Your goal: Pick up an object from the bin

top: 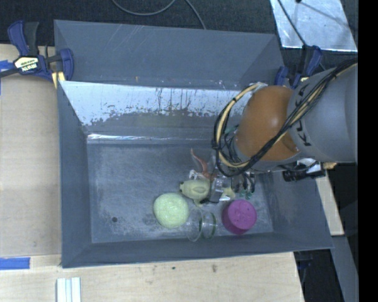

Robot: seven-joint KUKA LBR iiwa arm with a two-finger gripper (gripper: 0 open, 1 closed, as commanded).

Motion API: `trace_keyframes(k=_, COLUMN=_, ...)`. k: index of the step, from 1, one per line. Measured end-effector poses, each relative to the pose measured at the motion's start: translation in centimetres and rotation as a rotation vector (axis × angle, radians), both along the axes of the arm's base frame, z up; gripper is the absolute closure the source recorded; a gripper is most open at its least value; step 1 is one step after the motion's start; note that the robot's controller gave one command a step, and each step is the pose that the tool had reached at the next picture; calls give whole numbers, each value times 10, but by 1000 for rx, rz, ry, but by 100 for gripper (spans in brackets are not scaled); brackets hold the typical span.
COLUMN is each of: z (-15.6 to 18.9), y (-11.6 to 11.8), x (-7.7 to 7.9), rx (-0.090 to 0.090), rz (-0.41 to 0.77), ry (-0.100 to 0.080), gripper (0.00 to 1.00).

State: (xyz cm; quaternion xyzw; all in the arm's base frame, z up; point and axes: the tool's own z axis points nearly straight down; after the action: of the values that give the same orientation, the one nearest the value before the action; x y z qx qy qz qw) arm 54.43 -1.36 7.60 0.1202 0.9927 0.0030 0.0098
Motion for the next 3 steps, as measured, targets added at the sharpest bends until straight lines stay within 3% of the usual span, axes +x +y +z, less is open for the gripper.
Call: trace_keyframes(k=3, z=8, y=0, x=-1, rx=-1, rz=2, ry=11, gripper=100)
